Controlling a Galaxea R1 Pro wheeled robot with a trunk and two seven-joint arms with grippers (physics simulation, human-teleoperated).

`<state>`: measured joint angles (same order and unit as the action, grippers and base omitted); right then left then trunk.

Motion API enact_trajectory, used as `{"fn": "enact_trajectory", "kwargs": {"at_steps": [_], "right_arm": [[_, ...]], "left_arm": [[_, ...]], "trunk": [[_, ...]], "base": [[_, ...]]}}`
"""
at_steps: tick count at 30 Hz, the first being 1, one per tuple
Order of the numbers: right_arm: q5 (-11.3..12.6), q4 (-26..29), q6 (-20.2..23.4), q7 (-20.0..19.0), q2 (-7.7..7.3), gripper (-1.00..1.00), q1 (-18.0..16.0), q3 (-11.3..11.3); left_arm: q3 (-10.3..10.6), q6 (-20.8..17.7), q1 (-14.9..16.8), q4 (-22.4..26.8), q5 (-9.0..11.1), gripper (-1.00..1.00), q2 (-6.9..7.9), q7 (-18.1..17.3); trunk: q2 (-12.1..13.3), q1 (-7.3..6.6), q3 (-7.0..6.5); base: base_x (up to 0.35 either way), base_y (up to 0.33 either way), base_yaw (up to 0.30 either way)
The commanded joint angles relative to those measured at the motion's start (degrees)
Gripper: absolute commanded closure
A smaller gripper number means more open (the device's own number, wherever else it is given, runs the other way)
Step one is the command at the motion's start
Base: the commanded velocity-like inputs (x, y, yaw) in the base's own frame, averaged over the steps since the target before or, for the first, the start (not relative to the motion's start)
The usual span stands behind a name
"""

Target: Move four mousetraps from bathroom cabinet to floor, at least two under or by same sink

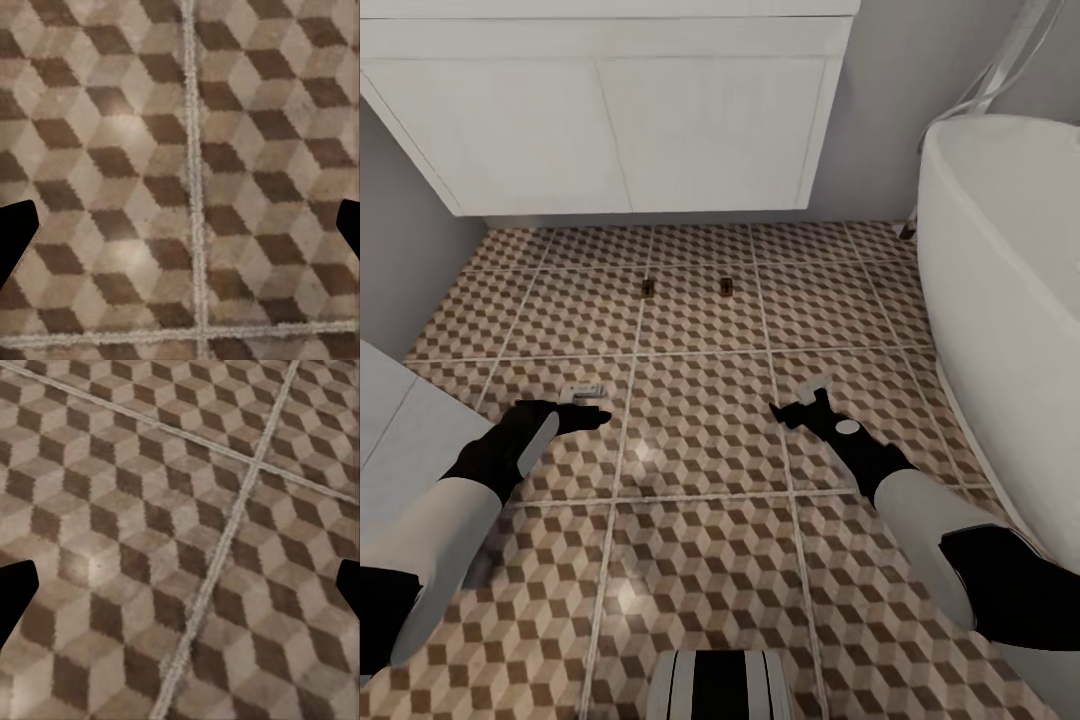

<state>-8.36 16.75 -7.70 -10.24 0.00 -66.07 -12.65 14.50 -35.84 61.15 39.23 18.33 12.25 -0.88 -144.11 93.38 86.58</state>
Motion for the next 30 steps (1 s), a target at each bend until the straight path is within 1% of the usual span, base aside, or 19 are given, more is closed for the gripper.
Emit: {"fn": "enact_trajectory", "kwargs": {"at_steps": [1, 11, 14, 20, 22, 26, 29, 30], "right_arm": [[-0.6, -0.2, -0.2, -0.2, 0.0, -1.0, 0.0, 0.2], [-0.7, -2.6, -1.1, -0.2, 0.0, -1.0, 0.0, 0.2], [-0.7, -3.1, -2.5, -0.1, 0.0, -1.0, 0.0, 0.2], [-0.7, -3.6, -3.2, -0.1, 0.05, -1.0, 0.0, 0.2], [-0.7, -3.7, -3.4, -0.1, 0.06, -1.0, 0.2, 0.2], [-0.7, -4.2, -4.3, -0.1, 0.05, -1.0, 0.5, 0.2], [-0.7, -4.3, -5.4, -0.1, 0.02, -1.0, 0.6, 0.2], [-0.7, -4.7, -6.2, -0.1, 0.01, -1.0, 0.7, 0.2]], "left_arm": [[0.2, -0.2, 0.0, 0.1, 0.0, -1.0, 0.07, -0.1], [0.3, -0.1, 0.0, -1.1, 0.0, -1.0, 0.06, -0.1], [0.3, 0.0, 0.0, -2.1, 0.0, -1.0, -0.04, -0.1], [0.4, 0.3, 0.0, -3.0, 0.0, -1.0, -0.24, -0.1], [0.4, 1.1, 0.0, -3.5, 0.0, -1.0, -0.51, -0.1], [0.4, 3.7, 0.0, -5.6, -0.1, -1.0, -1.24, -0.1], [0.4, 5.4, 0.0, -7.1, -0.1, -1.0, -1.6, -0.1], [0.5, 6.6, 0.0, -8.2, -0.1, -1.0, -1.95, -0.1]], "trunk": [[0.0, -0.03, -0.19], [0.1, -0.29, -2.41], [0.2, -0.36, -3.07], [0.3, -0.52, -4.4], [0.3, -0.57, -4.84], [0.3, -0.67, -5.73], [0.4, -0.75, -6.4], [0.4, -0.78, -6.62]], "base": [[0.0, 0.0, 0.0], [0.0, 0.0, 0.0], [0.0, 0.0, 0.0], [0.0, 0.0, 0.0], [0.0, 0.0, 0.0], [0.0, 0.0, 0.0], [0.0, 0.0, 0.0], [0.0, 0.0, 0.0]]}}
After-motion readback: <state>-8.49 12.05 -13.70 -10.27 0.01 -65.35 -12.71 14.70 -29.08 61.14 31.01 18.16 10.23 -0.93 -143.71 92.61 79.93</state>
